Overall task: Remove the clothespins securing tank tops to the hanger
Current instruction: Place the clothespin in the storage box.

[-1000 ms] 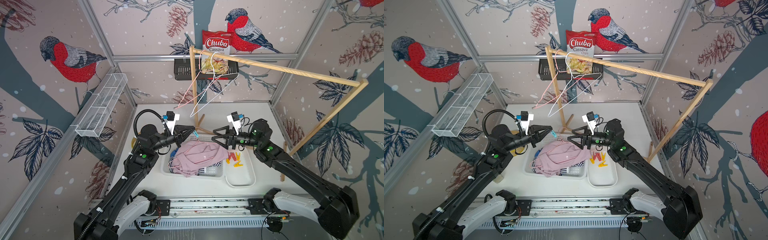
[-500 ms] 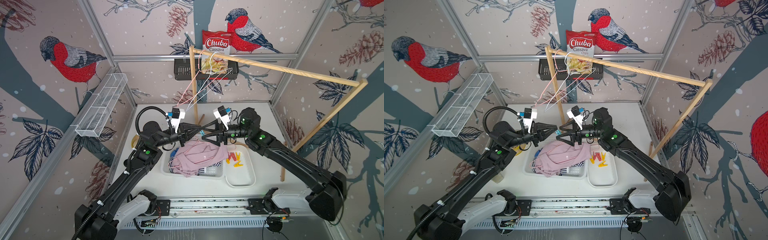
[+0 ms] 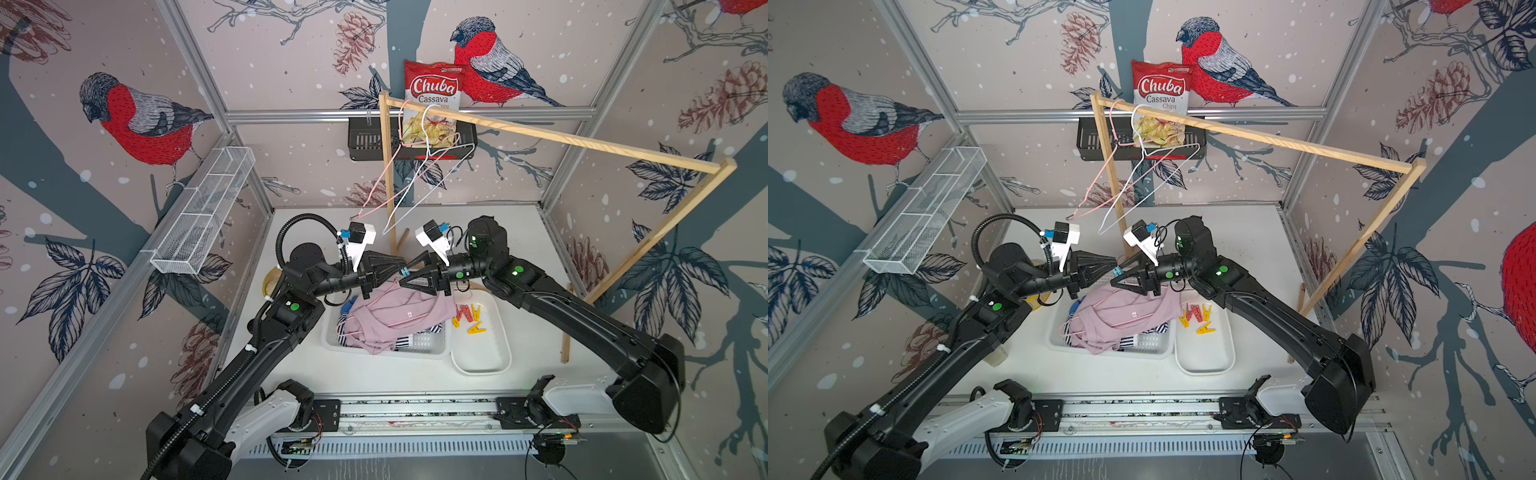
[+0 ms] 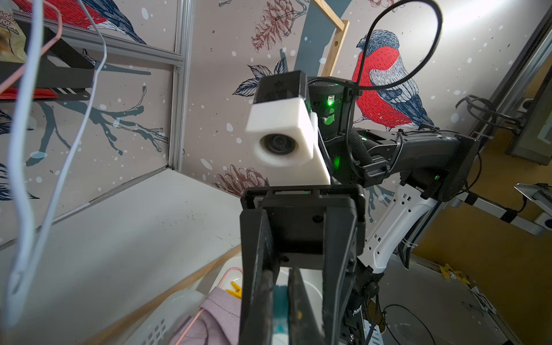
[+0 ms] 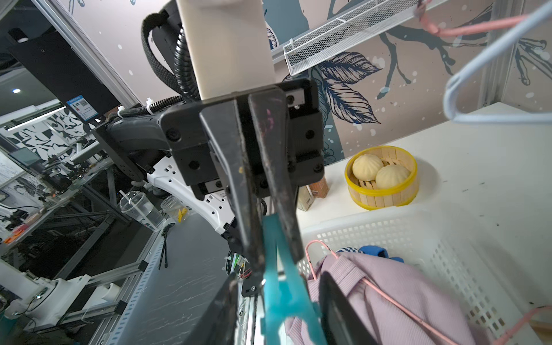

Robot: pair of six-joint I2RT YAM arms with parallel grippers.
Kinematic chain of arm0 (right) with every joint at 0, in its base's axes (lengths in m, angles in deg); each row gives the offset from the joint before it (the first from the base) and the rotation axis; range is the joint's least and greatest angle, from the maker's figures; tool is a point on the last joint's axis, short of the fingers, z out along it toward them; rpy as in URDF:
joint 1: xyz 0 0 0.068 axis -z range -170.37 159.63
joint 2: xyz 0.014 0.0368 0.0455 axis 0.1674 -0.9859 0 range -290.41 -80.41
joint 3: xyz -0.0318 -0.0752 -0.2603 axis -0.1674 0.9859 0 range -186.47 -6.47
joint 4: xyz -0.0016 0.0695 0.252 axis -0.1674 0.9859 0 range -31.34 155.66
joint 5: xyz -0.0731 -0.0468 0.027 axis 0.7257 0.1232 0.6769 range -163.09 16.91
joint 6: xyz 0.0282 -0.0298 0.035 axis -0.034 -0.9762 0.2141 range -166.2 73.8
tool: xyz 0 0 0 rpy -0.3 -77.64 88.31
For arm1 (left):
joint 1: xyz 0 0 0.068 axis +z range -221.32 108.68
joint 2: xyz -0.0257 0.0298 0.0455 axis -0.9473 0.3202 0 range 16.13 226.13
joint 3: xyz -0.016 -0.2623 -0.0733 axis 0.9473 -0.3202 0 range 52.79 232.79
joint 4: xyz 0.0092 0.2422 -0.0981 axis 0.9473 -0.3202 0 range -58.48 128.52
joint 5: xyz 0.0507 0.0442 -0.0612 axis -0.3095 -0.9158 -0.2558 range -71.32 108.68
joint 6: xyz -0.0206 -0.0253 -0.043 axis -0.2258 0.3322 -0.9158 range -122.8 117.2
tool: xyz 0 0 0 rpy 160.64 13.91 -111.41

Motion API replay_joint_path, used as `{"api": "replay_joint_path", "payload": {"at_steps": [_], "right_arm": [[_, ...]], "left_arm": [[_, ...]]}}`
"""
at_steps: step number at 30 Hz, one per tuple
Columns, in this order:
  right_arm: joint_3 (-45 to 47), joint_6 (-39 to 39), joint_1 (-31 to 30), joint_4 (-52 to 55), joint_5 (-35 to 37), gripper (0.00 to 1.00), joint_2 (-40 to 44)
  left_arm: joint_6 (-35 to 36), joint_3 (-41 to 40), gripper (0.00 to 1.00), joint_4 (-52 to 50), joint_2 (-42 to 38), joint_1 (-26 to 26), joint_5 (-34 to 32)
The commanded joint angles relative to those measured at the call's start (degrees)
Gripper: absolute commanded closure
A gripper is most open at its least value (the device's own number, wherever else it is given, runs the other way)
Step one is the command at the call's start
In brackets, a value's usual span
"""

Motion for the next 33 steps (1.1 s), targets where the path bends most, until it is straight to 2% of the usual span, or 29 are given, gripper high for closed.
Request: {"api": "replay_joint_path", "payload": {"at_steps": [1,3,5,7,8,11,16,23,28,33], "right_arm": [[0.0,-0.6,-0.2,-0.5,-2.1,0.8,0.4],[0.1,-0.9,-0.3,-0.1,-2.3,0.9,0.1],[0.2,-1.4,-0.3,0.9,-2.1,0.99,-0.4],[0.0,-1.8,-0.3,2.2,-2.0,1.0,-0.8],[0.0,-2.0,-0.3,2.9,-1.6,1.0,-0.9],[0.5,-2.7,0.0,5.4,0.4,1.0,-0.3],[6.9,0.8,2.7,5.8,8.8,1.0,4.1],[16.3,7.8,7.6,12.2,32.3,1.0,15.8],[19.8,14.4,7.7,18.8,44.1,1.0,22.9],[23.6,21.4,7.8,23.3,52.6,1.0,29.7]], "left_arm": [[2.3,1.1,0.78,-1.7,1.0,-0.2,1.2],[2.1,1.9,0.62,-2.0,1.5,-0.2,1.3],[1.7,2.4,0.39,-1.5,1.7,-0.3,1.5],[1.4,2.9,0.1,-1.5,1.7,-0.3,1.3],[1.3,3.0,0.01,-1.6,1.4,-0.3,0.7],[1.3,2.8,0.01,-2.9,-0.3,-0.3,-3.7],[2.9,1.4,0.01,-6.8,-4.9,-0.3,-10.7],[5.2,-0.7,0.01,-15.6,-10.9,-0.3,-18.7],[5.0,1.1,0.01,-23.1,-8.6,-0.3,-20.1],[5.4,1.6,0.1,-26.4,-5.4,-0.4,-22.8]]}}
